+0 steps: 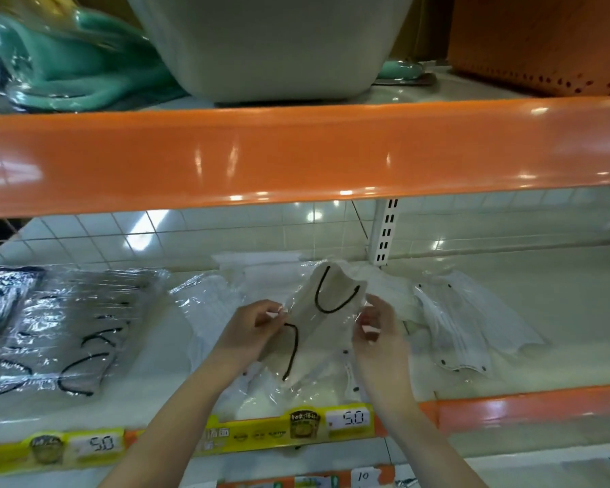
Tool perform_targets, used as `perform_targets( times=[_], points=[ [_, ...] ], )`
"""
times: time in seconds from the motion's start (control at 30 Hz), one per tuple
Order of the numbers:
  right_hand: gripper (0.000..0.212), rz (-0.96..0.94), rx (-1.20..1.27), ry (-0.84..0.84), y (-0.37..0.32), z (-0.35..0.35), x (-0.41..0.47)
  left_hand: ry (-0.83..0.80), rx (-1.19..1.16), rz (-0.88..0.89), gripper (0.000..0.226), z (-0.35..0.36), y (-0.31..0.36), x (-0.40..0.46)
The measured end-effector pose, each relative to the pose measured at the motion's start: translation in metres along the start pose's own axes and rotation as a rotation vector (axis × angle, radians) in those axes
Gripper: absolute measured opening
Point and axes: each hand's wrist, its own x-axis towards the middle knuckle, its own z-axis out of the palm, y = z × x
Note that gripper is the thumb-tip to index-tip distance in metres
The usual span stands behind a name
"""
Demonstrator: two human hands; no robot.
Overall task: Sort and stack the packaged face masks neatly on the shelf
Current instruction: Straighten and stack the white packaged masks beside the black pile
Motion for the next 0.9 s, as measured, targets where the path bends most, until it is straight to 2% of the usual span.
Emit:
perform_targets(
  times=[0.07, 0.17, 0.33, 0.43, 0.47, 0.57, 0.63, 0.67, 0.77, 0.83, 0.9],
  points=[
    [0.042, -0.262, -0.26, 0.05, 0.002, -0.004, -0.004, 0.028, 0.01, 0.002, 0.019, -0.013, -0.006, 0.0],
    [0.038, -0.742, -0.721, 0.01, 0.013, 0.001, -0.006, -0.018, 0.034, -0.039, 0.018, -0.038, -0.011, -0.005],
    [0.035, -1.031, -0.882, -0.124, 0.006, 0.032, -0.014, -0.209, 0.181, -0.054, 0.024, -0.074, -0.025, -0.019],
    [0.03, -1.057, -0.932, -0.171, -0.004, 0.058, -0.021, -0.161, 0.36, -0.058, 0.011, -0.089, -0.037, -0.03],
    [0.028, -1.062, -0.937, -0.176, -0.007, 0.068, -0.022, -0.126, 0.456, -0.035, 0.019, -0.094, -0.041, -0.035],
    [0.022, -1.056, -0.929, -0.215, -0.019, 0.095, -0.029, -0.084, 0.618, 0.087, 0.082, -0.111, -0.04, -0.059],
    [0.022, -1.041, -0.887, -0.229, -0.028, 0.115, -0.033, -0.11, 0.649, 0.129, 0.1, -0.125, -0.036, -0.073],
    [0.023, -1.031, -0.872, -0.219, -0.033, 0.125, -0.036, -0.104, 0.725, 0.174, 0.096, -0.132, -0.038, -0.079],
    [0.027, -0.984, -0.836, -0.18, -0.051, 0.156, -0.047, 0.078, 0.989, 0.399, 0.056, -0.158, -0.054, -0.085],
    [0.036, -0.953, -0.802, -0.169, -0.061, 0.176, -0.055, 0.191, 1.004, 0.465, 0.038, -0.176, -0.071, -0.087],
    [0.047, -0.948, -0.774, -0.175, -0.069, 0.197, -0.065, 0.271, 1.001, 0.511, 0.032, -0.195, -0.088, -0.087]
  ],
)
